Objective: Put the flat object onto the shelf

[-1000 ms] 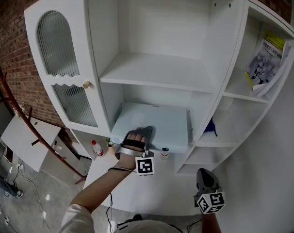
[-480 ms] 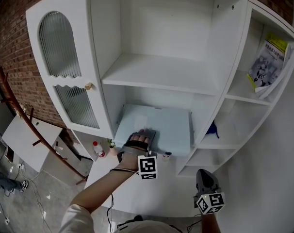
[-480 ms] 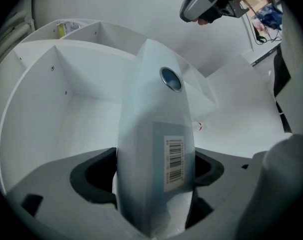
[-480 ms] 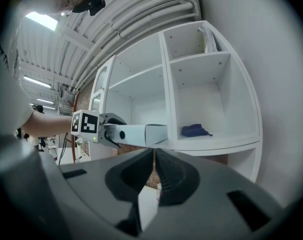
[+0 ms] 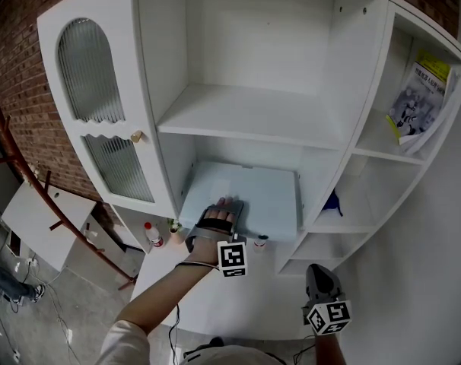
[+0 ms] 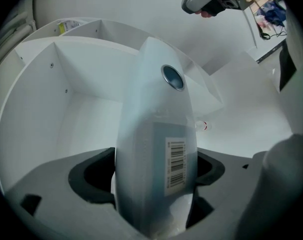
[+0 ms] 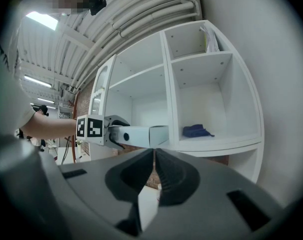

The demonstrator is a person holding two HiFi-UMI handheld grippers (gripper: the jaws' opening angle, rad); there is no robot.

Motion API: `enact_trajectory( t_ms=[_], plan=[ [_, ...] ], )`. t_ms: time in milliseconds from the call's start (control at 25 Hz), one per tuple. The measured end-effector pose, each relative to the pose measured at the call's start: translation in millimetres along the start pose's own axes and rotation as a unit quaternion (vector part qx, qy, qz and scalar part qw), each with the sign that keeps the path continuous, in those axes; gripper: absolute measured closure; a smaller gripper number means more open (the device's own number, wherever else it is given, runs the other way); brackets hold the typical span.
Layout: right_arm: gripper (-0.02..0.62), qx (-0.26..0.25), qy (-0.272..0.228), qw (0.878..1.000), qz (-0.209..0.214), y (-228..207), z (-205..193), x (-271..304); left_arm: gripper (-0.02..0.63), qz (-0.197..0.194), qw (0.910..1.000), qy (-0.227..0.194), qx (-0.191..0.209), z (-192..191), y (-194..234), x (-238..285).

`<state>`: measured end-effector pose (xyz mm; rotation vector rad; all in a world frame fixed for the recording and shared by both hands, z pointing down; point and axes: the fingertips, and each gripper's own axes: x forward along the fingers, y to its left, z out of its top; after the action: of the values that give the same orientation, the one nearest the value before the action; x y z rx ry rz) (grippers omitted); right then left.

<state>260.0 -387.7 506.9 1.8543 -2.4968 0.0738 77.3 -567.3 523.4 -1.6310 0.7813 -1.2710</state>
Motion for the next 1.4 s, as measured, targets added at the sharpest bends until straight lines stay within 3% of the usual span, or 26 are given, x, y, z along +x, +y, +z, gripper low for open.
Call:
enact_trajectory(
  t_ms=[600, 1200, 1400],
  plan=[
    [0.561, -0.004, 0.005, 1.0, 0.005, 7, -2, -1, 0.181, 0.026, 0.9986, -0.047, -0.004, 9, 9, -31],
    [0.561, -0.006, -0.001, 1.0, 0.014, 18, -1, 3, 0.184, -0.007, 0.9941, -0.1, -0.039, 27, 20, -65],
    [0.561, -0.004, 0.001, 1.0, 0.009, 16, -5, 3, 0.194, 0.007, 0.994, -0.102, -0.039, 28, 21, -61]
  ],
)
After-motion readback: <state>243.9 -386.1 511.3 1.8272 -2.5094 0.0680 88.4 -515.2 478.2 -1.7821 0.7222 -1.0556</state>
